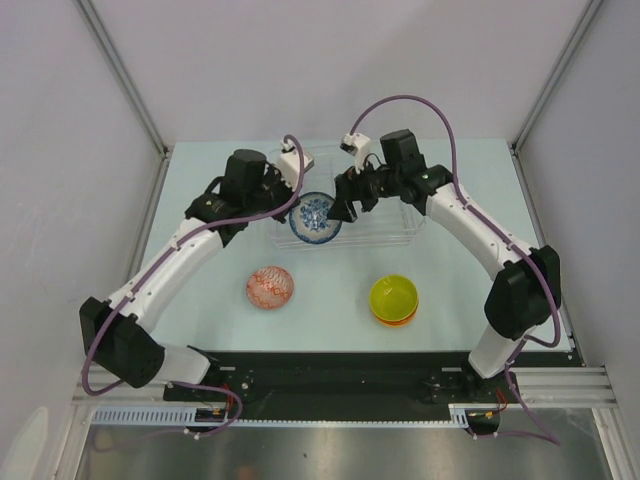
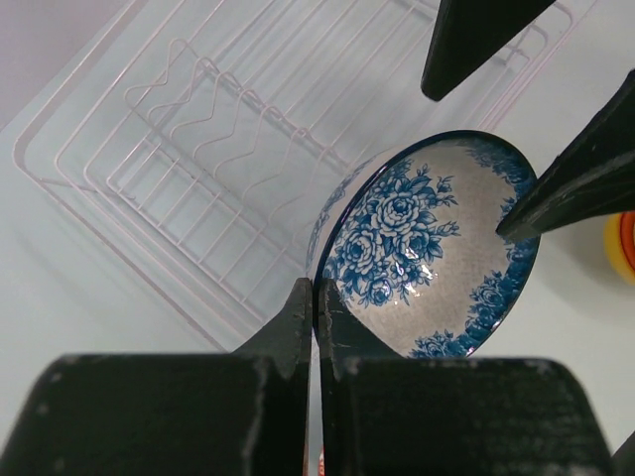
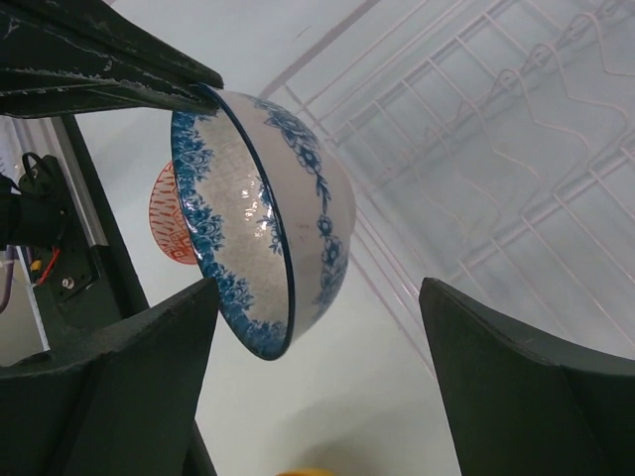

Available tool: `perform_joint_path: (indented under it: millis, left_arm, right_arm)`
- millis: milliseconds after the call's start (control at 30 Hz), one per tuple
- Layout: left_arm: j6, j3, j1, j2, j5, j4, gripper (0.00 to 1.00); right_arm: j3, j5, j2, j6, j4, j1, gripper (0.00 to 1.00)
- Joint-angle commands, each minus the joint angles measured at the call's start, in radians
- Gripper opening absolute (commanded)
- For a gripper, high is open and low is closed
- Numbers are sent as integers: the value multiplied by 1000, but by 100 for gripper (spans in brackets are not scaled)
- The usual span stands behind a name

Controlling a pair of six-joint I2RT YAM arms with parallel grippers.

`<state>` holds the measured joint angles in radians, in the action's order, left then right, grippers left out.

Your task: Load the bowls into the dish rack

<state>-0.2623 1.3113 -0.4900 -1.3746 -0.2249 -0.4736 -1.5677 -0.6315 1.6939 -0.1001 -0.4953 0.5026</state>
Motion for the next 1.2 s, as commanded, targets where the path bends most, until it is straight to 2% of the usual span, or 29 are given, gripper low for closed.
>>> perform_joint_path:
  millis: [0,133,267,433,633,667,833,900,1033,1133,1167]
  left_arm:
    - [25,65,-9,3,-34,69,0]
    - [23,66,-9,2,-37,63,0]
    - [20,57,-9,0,-31,67,0]
    - [20,62,-9,-9,-31,69,0]
    - [18,54,-9,-9,-21,70,0]
    - [20,51,-10,-7,-21,72,0]
    - [18,37,-9,-6,-10,78,0]
    - [18,32,-9,-4,-7,79,2]
    - [18,23,-9,5,19,90,11]
    - [18,6,-9,29,65,115,32]
    - [17,-1,-9,35,82,121,48]
  right_arm:
    - [-55,-8,24,14,34,31,85]
    - [-60,28,38,16,32,36,74]
    - [-61,88,32,-6,29,47,58]
    - [-54,187,33,-30,29,71,50]
    - [-46,300,36,-62,44,100,33]
    - [-45,317,36,-67,46,112,25]
    - [-40,406,41,-90,64,140,2]
    - [-35,441,41,-96,73,152,0]
    - [-25,480,35,-110,89,165,0]
    - [-22,521,32,-128,95,177,0]
    - [-18,536,29,-142,98,178,0]
